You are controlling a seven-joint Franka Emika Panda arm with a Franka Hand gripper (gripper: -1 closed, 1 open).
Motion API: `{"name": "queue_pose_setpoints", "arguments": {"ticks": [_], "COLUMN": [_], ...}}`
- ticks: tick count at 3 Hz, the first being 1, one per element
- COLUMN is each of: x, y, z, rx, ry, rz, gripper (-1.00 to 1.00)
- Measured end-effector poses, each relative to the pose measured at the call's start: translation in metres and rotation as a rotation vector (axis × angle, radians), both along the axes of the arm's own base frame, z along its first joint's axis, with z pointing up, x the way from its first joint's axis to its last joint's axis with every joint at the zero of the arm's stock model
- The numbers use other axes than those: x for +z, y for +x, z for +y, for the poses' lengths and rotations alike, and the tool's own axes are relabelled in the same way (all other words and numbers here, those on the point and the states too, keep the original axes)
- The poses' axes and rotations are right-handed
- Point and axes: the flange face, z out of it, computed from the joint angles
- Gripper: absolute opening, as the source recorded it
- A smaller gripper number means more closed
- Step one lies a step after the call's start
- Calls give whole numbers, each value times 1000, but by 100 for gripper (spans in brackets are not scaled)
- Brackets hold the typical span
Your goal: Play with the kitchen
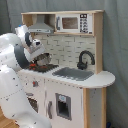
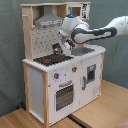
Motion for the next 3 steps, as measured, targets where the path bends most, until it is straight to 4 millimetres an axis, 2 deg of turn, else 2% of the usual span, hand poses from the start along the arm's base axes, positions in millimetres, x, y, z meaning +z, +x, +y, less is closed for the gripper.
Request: {"name": "queue_pose_setpoints", "arguments": {"ticks": [3], "x": [-9], "y": [24], "z": [42], "rx": [42], "ry": [21], "rz": [-23], "gripper": [-100]}}
